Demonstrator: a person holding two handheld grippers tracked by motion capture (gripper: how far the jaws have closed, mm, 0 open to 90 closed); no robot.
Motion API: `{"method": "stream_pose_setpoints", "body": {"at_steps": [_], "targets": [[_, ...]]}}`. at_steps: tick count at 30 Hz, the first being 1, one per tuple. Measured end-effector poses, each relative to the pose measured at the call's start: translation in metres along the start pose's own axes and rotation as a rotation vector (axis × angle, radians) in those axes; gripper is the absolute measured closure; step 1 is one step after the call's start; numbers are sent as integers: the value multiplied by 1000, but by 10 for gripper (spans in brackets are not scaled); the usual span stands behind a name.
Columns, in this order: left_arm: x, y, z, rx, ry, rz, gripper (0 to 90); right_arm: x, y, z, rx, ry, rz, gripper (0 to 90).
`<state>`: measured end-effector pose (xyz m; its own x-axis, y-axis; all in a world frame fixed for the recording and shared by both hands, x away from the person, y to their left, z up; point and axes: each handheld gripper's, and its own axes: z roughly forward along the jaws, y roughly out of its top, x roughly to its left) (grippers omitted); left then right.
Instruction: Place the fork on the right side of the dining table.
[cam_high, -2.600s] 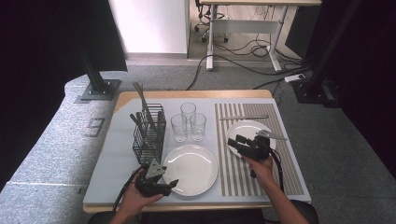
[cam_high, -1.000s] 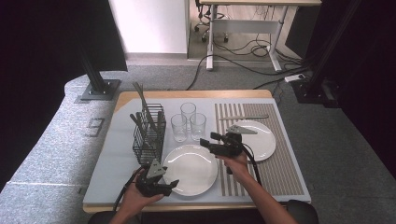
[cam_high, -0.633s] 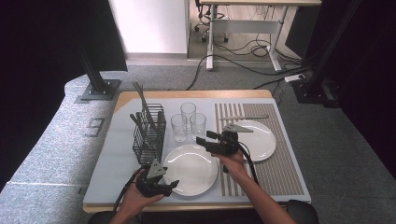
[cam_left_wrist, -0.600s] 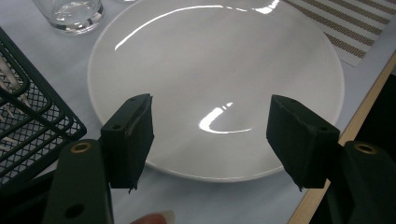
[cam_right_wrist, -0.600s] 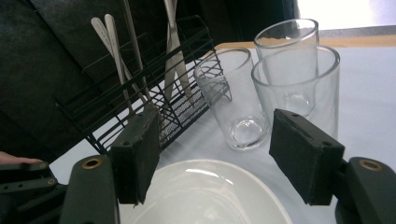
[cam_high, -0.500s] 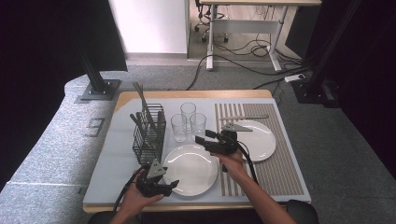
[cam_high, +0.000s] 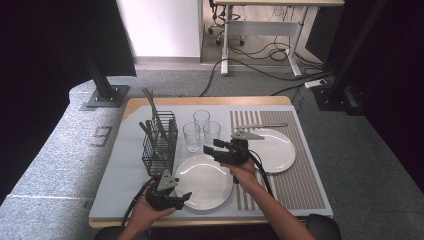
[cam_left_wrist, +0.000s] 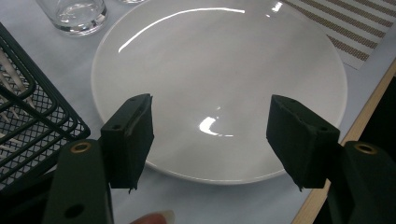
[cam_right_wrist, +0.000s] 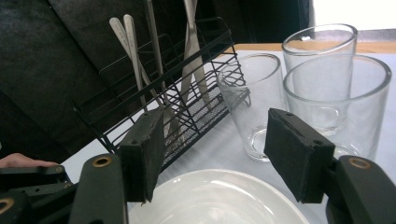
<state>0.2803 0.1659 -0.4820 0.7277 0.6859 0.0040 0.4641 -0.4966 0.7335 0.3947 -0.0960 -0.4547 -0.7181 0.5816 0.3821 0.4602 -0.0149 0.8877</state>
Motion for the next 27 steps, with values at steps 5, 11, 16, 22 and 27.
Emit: {"method": "stream_pose_setpoints", "body": {"at_steps": [5,11,16,22,27], "targets": [[0,0,1,1,-1,0,320,2,1,2,-3,5,-2,393],[0,0,0,-1,0,0,321,4,1,6,-1,11,-3,397],[0,0,0,2,1,-2,321,7,2,9,-1,18,-10,398],[0,0,0,0,3,-4,321,10,2,12,1,26,-10,399],[-1,0,0,-1,3,-3,321,14,3,16,1,35,-11,400]]}}
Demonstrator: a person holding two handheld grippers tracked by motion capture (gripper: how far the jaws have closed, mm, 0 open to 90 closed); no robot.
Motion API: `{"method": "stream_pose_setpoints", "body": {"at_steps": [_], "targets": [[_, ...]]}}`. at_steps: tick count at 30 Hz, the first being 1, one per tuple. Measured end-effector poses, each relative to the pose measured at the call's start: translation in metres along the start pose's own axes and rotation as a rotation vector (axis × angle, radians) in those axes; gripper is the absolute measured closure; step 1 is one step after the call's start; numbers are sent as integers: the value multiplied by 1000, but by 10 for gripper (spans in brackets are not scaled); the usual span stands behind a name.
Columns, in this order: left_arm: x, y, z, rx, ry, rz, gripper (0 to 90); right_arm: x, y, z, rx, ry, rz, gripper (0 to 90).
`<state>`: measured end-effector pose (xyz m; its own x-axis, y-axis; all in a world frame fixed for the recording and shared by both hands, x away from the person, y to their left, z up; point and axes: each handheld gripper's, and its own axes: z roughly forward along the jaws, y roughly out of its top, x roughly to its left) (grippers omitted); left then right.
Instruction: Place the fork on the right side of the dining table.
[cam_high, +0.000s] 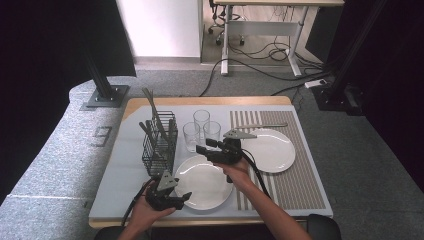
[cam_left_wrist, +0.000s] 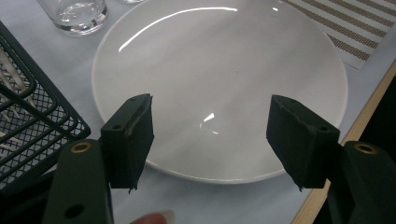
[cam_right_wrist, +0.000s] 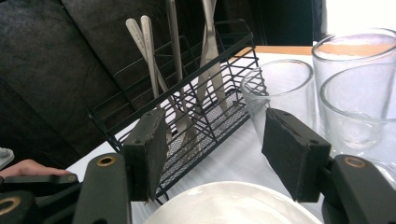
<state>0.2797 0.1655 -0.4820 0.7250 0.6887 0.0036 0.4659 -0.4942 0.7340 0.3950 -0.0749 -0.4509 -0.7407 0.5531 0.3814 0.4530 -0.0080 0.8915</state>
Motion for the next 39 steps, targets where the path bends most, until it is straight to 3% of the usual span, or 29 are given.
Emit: {"method": "stream_pose_setpoints", "body": {"at_steps": [16,39], "targets": [[0,0,-1,-5,-1,-5,320,9,0,20,13,37,-2,402],[-1,0,1,2,-3,-2,321,14,10,28,-2,37,-15,424]]}}
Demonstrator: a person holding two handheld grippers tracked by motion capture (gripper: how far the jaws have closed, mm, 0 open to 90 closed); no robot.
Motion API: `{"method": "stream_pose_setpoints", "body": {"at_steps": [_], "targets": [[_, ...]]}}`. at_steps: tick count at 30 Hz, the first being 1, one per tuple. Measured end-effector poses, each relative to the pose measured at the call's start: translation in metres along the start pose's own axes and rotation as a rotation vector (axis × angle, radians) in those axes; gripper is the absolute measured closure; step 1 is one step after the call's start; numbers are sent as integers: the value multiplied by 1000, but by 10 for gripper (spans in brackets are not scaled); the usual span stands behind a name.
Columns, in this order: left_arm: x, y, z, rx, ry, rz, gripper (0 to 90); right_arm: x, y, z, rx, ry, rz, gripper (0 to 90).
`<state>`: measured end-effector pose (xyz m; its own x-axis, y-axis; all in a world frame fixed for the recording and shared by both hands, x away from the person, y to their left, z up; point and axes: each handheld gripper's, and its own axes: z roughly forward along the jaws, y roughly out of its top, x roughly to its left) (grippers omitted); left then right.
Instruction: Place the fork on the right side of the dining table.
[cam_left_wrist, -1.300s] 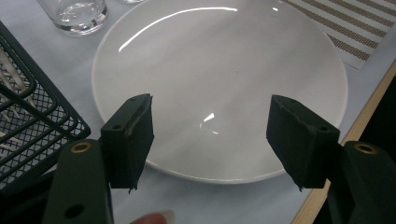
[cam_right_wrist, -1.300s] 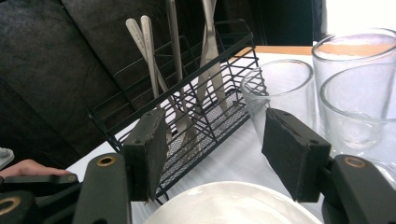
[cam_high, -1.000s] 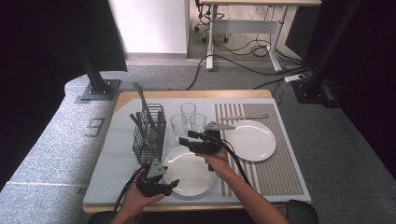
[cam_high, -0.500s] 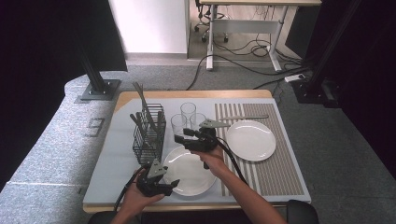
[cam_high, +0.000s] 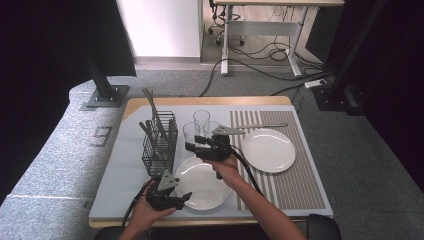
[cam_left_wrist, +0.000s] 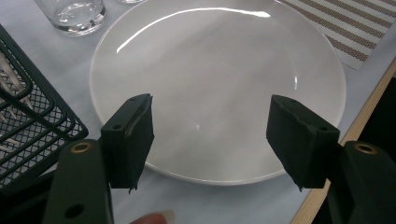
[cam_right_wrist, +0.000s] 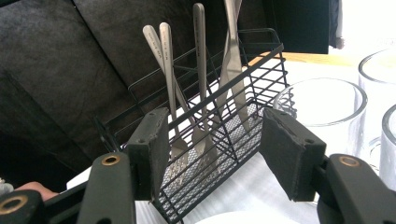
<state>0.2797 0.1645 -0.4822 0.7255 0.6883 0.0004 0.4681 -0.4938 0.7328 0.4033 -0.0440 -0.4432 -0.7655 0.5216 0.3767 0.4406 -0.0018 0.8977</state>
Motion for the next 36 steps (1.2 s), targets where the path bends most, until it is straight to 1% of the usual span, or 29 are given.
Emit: {"method": "stream_pose_setpoints", "body": {"at_steps": [8,16,23,28,36], "targets": [[0,0,0,0,-1,1,321,0,0,7,5,6,11,425],[1,0,0,-3,-1,-1,321,3,6,12,4,12,7,425],[0,0,0,-4,-3,0,321,3,7,18,10,21,18,426],[0,0,-1,-4,-2,-1,321,3,9,19,-13,8,13,439],[1,0,-1,-5,0,-2,321,3,14,26,-4,9,11,439]]}}
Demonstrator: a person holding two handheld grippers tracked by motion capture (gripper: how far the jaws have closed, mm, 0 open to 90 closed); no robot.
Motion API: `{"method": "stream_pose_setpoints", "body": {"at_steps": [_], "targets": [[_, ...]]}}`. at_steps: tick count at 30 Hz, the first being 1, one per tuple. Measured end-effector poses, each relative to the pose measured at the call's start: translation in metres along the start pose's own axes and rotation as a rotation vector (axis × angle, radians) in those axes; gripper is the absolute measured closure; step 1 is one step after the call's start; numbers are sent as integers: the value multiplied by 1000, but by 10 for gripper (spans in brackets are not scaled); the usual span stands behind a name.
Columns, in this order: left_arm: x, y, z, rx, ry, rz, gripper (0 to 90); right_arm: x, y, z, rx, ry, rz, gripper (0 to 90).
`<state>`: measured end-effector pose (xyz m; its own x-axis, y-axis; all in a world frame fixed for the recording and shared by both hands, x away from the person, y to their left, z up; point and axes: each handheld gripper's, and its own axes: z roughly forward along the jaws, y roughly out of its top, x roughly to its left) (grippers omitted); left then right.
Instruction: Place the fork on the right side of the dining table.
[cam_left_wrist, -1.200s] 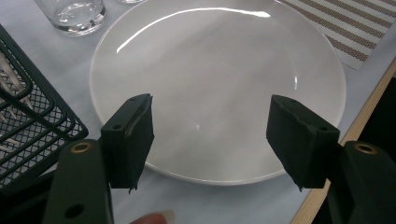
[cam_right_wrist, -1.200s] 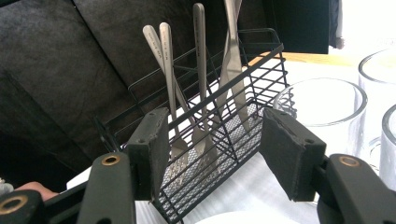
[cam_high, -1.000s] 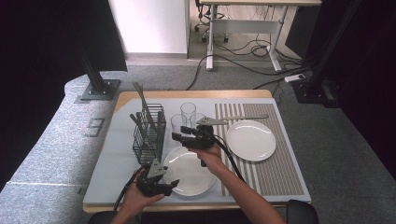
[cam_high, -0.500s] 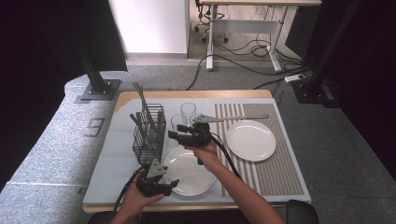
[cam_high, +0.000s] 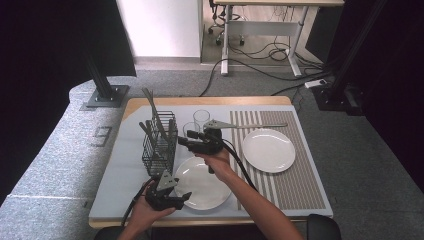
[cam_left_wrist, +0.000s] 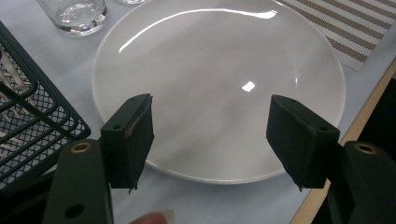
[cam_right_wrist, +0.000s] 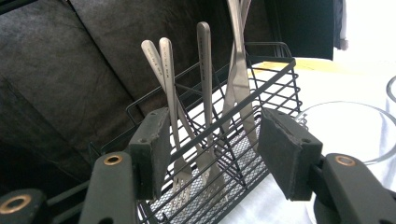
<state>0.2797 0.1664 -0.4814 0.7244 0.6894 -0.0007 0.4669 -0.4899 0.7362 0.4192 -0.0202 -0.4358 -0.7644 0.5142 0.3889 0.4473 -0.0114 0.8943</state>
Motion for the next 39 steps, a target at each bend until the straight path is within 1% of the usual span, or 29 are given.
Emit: {"method": "stream_pose_setpoints", "body": {"at_steps": [9,15,25,33,39], "targets": [[0,0,0,-1,3,1,321,0,0,8,14,0,4,440],[0,0,0,-1,1,-1,321,1,3,15,23,6,-1,442],[1,-1,-1,-2,-3,-3,320,1,6,25,26,-4,-9,462],[1,0,-1,-5,-6,-3,320,3,12,30,7,-5,-29,484],[1,-1,-1,-6,-7,-4,320,1,14,32,2,-9,-20,499]]}}
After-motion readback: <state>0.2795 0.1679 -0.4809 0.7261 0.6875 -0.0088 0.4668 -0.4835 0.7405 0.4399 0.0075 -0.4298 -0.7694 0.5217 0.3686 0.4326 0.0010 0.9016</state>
